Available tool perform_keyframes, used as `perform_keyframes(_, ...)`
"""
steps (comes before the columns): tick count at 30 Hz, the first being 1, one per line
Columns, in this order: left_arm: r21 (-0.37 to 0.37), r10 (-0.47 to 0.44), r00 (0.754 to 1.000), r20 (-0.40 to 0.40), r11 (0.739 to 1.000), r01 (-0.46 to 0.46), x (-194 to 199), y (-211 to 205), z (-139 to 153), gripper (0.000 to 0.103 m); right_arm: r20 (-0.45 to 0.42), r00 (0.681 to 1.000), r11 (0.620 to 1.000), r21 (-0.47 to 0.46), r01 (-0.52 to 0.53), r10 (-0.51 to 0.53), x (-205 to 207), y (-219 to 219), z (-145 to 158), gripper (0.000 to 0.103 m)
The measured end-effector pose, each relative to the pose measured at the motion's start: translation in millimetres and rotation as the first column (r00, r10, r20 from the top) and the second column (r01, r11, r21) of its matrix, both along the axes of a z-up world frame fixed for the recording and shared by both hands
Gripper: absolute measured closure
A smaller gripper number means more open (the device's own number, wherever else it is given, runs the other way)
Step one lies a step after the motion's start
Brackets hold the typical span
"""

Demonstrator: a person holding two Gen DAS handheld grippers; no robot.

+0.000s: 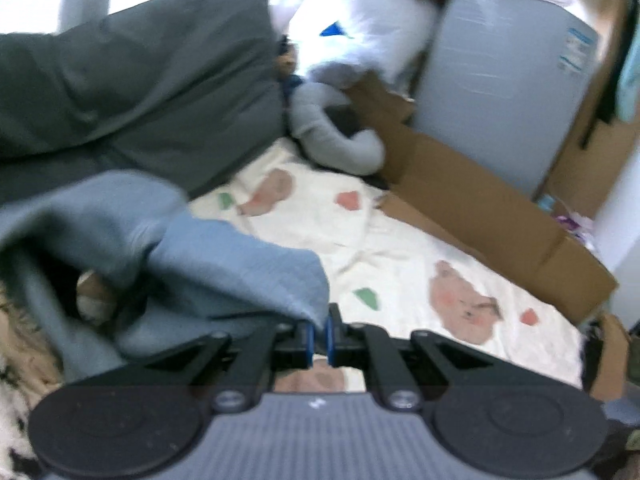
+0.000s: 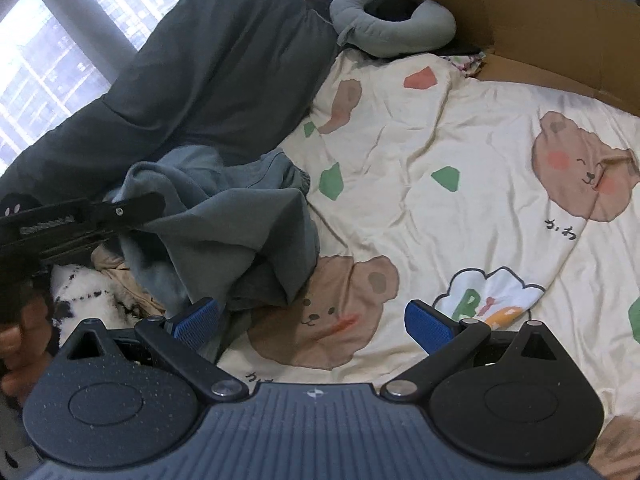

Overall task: Fold clothes
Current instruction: 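Pull the jeans onto the sheet and open the left gripper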

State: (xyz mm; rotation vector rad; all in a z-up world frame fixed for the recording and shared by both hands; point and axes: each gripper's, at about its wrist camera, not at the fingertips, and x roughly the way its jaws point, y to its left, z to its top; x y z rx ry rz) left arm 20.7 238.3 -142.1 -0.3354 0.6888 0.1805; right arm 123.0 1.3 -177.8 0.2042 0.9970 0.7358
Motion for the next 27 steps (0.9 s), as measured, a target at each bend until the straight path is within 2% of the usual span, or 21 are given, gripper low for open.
perform_keyframes(11, -0.090, -0.124, 0.992, 0.035, 0.988, 0.126, 30, -48, -7, 0.098, -0.049, 0.985, 0.987, -0.001, 0.163, -0.163, 3, -40, -5, 0.001)
perform_keyframes(18, -0.130, -0.162, 0.986, 0.033, 0.978, 0.165, 67, -87, -22, 0.098, -0.108, 0.950, 0.956, -0.012, 0.294, -0.294, 3, -73, -21, 0.001)
perform_keyframes(20, -0.131, -0.170, 0.985, 0.009, 0.977, 0.170, 74, -95, -28, 0.097, -0.114, 0.944, 0.951, -0.021, 0.309, -0.309, 4, -77, -25, 0.001)
perform_keyframes(24, -0.155, -0.191, 0.978, -0.089, 0.972, 0.176, 78, -103, -47, 0.093, -0.102, 0.943, 0.948, -0.034, 0.316, -0.318, 6, -80, -29, 0.001)
perform_keyframes(27, -0.176, -0.227, 0.966, -0.126, 0.963, 0.203, 70, -100, -52, 0.079, -0.100, 0.941, 0.947, -0.031, 0.321, -0.322, 7, -83, -31, 0.001)
